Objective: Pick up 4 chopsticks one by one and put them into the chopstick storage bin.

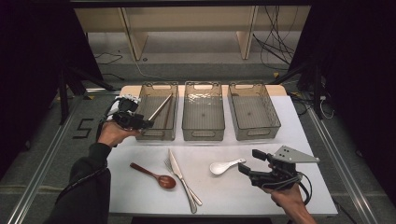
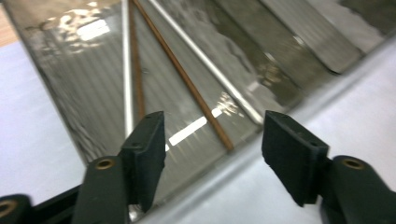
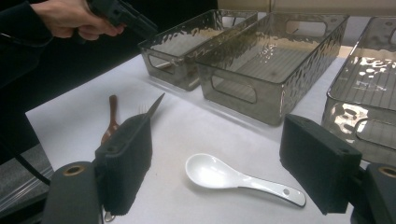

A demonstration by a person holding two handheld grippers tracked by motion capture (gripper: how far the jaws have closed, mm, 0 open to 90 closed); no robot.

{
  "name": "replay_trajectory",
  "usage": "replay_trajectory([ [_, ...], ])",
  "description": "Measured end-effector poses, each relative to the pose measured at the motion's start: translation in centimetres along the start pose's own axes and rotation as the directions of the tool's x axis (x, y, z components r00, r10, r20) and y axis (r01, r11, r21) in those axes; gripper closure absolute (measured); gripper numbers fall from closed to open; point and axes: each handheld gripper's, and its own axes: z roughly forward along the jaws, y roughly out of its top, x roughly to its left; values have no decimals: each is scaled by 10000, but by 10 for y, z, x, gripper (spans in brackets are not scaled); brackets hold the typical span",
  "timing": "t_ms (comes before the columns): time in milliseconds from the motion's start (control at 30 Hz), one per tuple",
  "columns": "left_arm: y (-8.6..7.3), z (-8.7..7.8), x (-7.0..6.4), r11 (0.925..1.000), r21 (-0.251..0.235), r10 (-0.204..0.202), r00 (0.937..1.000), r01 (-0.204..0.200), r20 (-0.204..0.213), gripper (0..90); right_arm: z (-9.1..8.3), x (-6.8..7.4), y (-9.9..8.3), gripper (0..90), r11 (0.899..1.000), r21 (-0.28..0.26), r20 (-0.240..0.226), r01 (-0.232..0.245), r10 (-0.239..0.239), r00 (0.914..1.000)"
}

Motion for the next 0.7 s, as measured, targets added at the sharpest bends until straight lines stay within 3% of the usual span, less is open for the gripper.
replay_trajectory([
  [200,-6,-5,-18,9980,183,604,9975,-611,368,312,0,0,0,263,10000,15,5,-16,16,10000],
  [367,-16,-8,-32,9901,458,1299,9895,-1329,633,286,0,0,0,263,10000,14,3,18,-18,10000],
  [700,-33,-9,-48,9770,692,1929,9743,-2016,1162,235,1,1,0,263,10000,33,11,32,-32,10000],
])
